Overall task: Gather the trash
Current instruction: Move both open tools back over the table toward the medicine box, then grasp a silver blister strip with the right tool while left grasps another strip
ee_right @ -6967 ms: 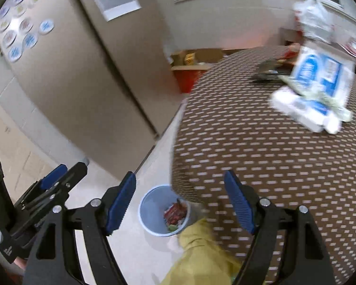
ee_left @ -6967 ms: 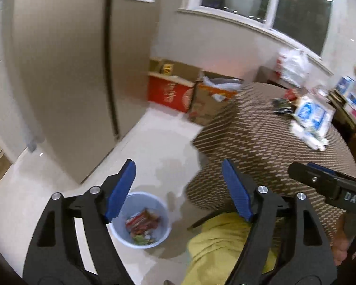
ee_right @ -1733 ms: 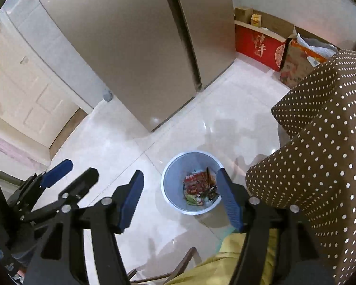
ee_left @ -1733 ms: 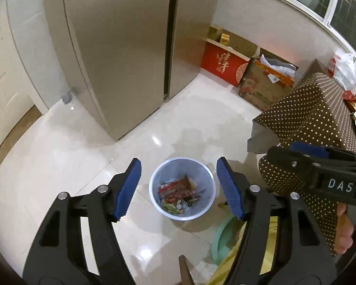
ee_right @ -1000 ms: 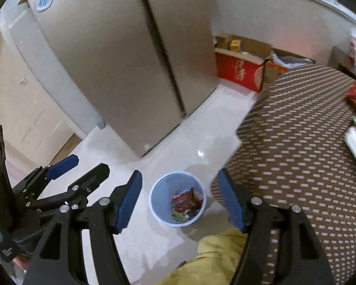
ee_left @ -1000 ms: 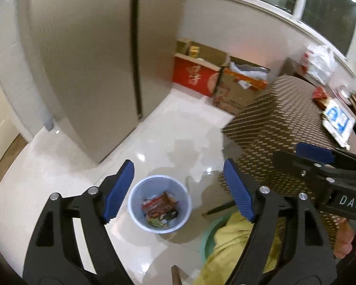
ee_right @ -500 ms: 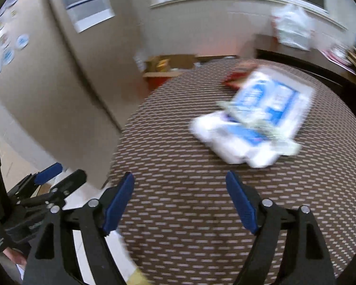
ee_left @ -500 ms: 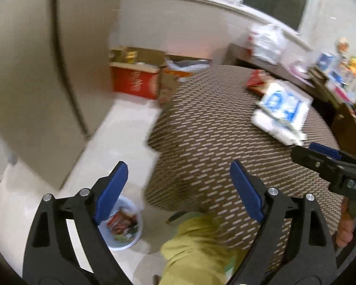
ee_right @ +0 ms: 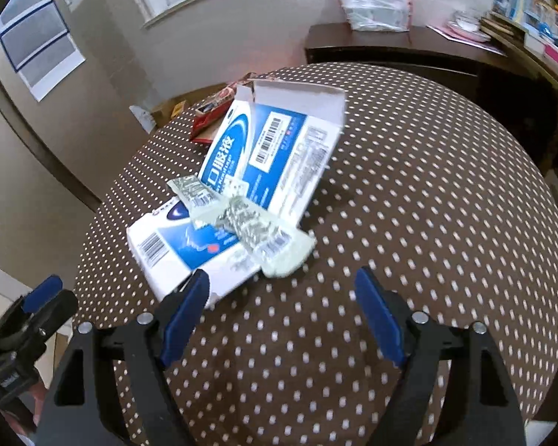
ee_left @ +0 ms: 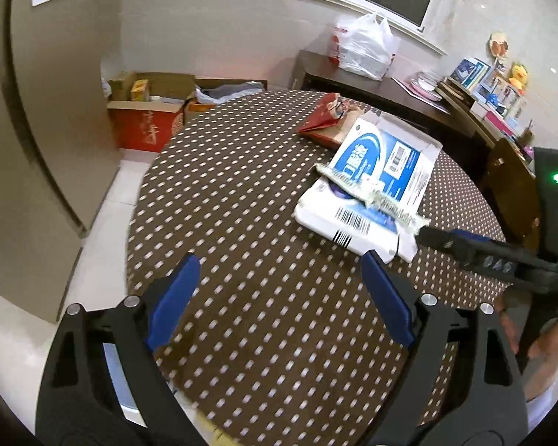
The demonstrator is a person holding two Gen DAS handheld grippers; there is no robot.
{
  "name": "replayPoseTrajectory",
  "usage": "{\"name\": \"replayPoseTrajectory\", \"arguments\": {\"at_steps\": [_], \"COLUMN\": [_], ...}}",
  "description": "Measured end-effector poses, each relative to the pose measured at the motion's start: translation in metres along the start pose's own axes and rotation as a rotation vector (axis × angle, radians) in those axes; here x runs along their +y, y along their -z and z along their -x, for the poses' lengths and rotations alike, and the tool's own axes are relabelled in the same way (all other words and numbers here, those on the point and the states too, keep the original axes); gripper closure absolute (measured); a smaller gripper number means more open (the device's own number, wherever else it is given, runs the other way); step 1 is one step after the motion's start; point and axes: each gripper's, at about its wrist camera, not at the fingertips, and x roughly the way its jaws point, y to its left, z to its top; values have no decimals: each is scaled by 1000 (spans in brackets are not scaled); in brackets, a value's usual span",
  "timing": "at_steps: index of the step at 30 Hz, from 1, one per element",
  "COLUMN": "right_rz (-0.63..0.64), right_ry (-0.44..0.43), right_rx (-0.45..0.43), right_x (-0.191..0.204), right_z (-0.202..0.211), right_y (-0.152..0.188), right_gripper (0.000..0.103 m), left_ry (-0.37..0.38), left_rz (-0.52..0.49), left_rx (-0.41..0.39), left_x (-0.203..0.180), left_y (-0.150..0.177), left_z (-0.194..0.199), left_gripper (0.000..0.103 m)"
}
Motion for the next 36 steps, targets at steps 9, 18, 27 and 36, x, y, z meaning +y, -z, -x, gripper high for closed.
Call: {"name": "replayPoseTrajectory", "arguments": {"at_steps": [9, 18, 27, 36], "right_rz": [115, 75, 24, -16], "right_ry": [32, -16, -27, -25], "right_rx": [-8, -40, -89, -111], "right_x": [10, -11, -33, -45], "right_z": [-36, -22, 13, 24], "right_y": [-26, -14, 2, 7], "right_gripper": [26, 82, 88, 96], "left_ry": [41, 64, -9, 22], "left_rz": [35, -21, -72, -24], "left_rx": [41, 89, 71, -51], "left_x": [-12, -35, -53, -43], "left_y": [-40, -63, -67, -67], "left_z": [-49, -97, -128, -92], "left_gripper": [14, 15, 57, 84]}}
